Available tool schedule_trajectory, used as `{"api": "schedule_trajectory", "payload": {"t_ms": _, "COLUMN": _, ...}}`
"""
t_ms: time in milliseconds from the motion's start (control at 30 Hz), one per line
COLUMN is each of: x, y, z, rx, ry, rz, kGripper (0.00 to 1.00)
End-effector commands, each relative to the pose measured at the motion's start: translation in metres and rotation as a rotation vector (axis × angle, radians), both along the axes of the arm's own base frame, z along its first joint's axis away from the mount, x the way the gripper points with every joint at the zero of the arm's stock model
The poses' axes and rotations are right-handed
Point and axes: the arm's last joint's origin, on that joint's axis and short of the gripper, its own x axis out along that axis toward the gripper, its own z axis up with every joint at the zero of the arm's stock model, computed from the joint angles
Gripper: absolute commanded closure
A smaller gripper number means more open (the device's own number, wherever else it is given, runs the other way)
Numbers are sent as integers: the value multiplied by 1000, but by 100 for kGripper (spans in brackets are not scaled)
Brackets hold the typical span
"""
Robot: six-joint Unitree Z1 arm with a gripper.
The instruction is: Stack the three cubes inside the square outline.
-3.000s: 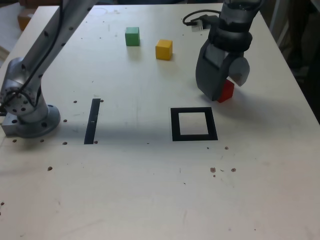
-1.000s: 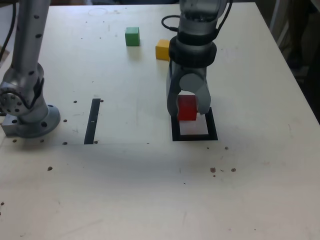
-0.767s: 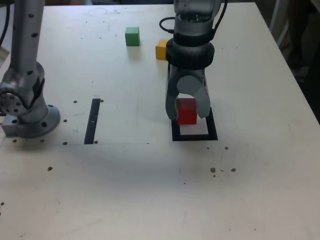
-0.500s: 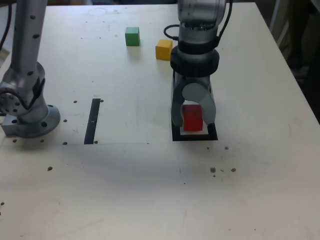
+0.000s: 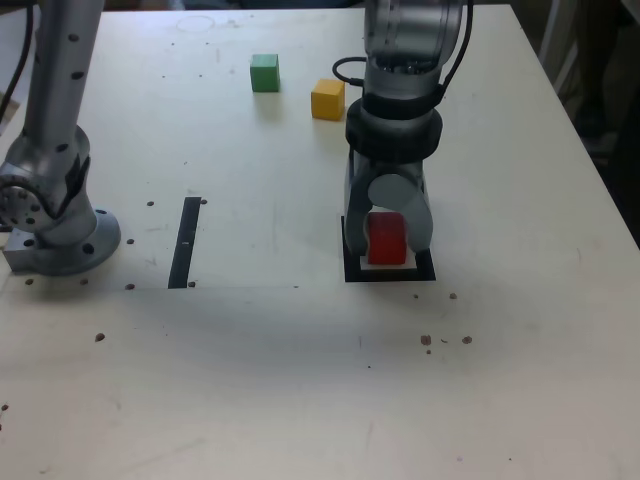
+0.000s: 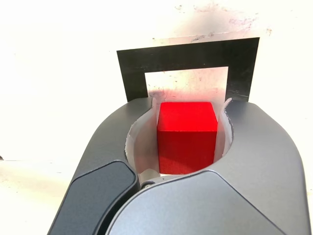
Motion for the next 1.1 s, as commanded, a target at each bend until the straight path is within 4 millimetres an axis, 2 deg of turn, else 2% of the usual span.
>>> {"api": "schedule_trajectory", "payload": {"t_ms": 0, "x": 0, "y": 0, "z": -1, "rx": 4, "ry": 3, "rz": 2, "kGripper": 41}}
{"api": "schedule_trajectory", "payload": {"t_ms": 167, "x": -1, "y": 1, "z": -2, "rx": 12, "ry": 14, "rz": -1, "kGripper": 20}}
{"api": "schedule_trajectory", "payload": {"t_ms": 367, "x": -5, "y": 2, "z": 2, "rx": 8, "ry": 26, "rz": 2, "kGripper": 7}}
{"api": "schedule_trajectory", "payload": {"t_ms": 500, "x": -13, "y": 11, "z": 17, "rx": 19, "ry": 25, "rz": 20, "kGripper": 2}}
{"api": "schedule_trajectory", "payload": {"t_ms": 733, "x": -37, "y": 59, "z": 52, "rx": 105, "ry": 6, "rz": 33, "kGripper": 1}}
{"api": "schedule_trajectory", "payload": {"t_ms": 1067, "x": -52, "y": 135, "z": 60, "rx": 124, "ry": 14, "rz": 3, "kGripper": 1}}
